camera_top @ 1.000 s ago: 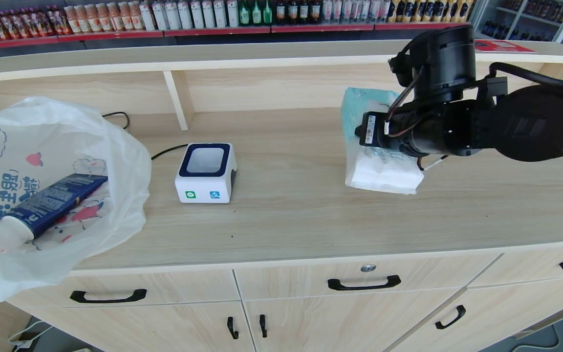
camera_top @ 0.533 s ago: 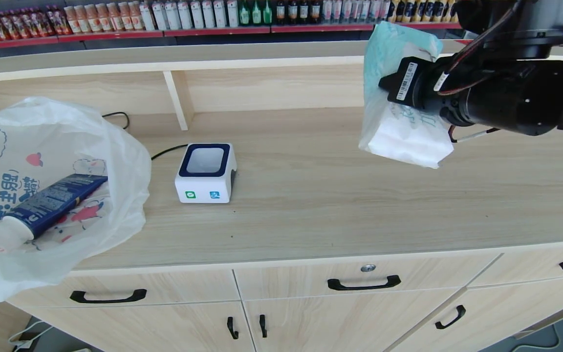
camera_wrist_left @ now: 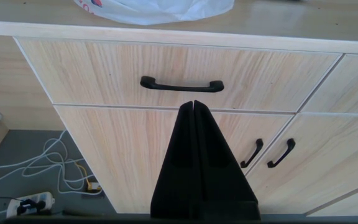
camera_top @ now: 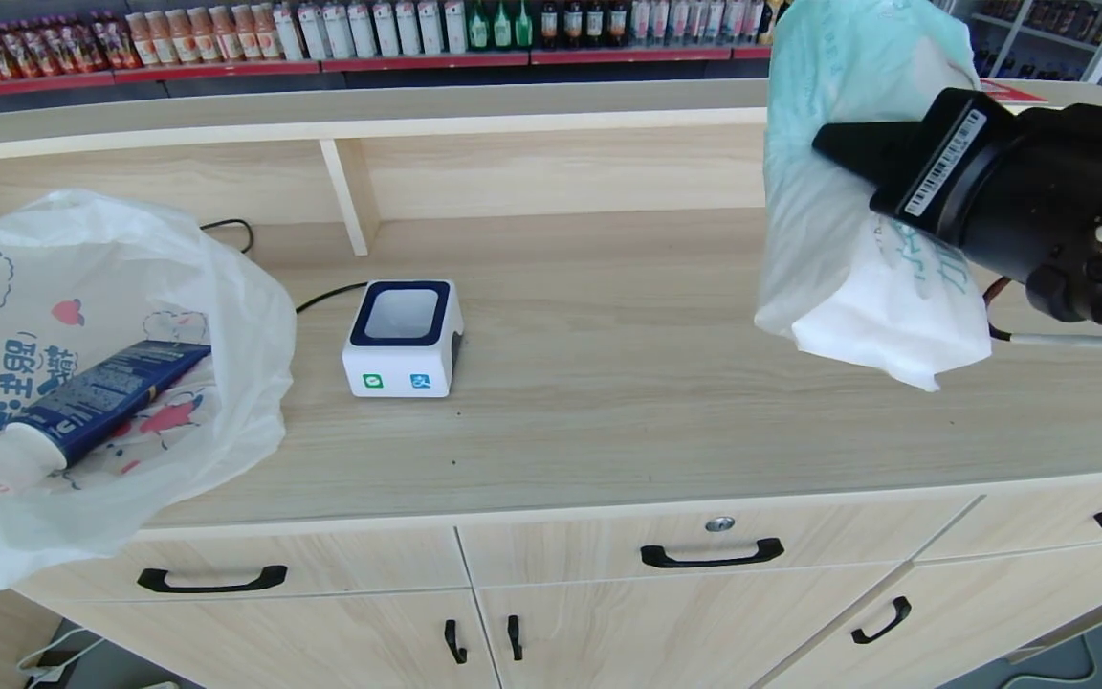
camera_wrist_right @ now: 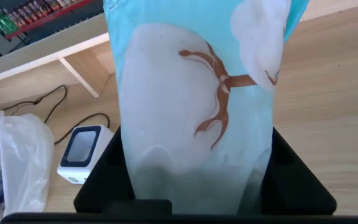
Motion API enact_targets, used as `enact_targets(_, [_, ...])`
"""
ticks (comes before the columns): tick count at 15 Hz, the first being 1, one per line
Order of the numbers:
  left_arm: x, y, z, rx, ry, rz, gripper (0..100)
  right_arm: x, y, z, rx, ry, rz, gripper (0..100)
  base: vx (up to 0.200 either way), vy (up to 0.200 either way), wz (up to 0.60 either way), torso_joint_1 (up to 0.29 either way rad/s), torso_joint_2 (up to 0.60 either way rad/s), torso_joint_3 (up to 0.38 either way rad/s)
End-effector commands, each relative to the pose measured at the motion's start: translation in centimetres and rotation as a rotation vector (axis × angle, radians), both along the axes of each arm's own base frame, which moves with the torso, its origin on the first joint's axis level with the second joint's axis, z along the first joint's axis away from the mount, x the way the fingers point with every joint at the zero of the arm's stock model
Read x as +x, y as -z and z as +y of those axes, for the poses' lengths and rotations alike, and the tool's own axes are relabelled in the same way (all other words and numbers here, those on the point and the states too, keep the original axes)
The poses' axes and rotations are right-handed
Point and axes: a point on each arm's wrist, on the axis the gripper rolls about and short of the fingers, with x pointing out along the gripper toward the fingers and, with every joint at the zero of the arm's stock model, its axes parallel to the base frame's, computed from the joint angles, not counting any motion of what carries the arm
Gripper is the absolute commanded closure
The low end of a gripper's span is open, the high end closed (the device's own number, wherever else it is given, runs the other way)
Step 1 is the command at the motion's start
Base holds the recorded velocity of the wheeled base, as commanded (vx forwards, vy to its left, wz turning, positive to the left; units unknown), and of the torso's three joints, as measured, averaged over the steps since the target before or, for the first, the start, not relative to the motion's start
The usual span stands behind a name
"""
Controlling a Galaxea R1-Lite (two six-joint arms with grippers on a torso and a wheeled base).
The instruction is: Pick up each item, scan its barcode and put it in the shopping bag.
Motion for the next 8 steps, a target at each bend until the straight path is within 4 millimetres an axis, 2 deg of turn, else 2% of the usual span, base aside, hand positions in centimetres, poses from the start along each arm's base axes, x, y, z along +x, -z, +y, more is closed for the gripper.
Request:
enact_targets(1, [0.0,0.0,0.0,-0.001,0.000,0.001,100,-2.1,2.2,-1.2,0.019,-0.017,-0.063,100,0.000,0.000,0.00,0.000,0.00,0.000])
enact_targets(3, [0.0,0.0,0.0,-0.001,0.000,0.001,100,-2.4,2.8,-1.2,0.021,-0.024,-0.082,100,0.000,0.000,0.00,0.000,0.00,0.000])
enact_targets(4, [0.0,0.0,0.0,-0.001,0.000,0.001,100,-2.8,4.1,-1.1,0.029,-0.045,-0.104,100,0.000,0.000,0.00,0.000,0.00,0.000])
enact_targets(8, [0.0,0.0,0.0,-0.002,0.000,0.001,100,-3.3,4.8,-0.7,0.049,-0.095,-0.125,100,0.000,0.000,0.00,0.000,0.00,0.000])
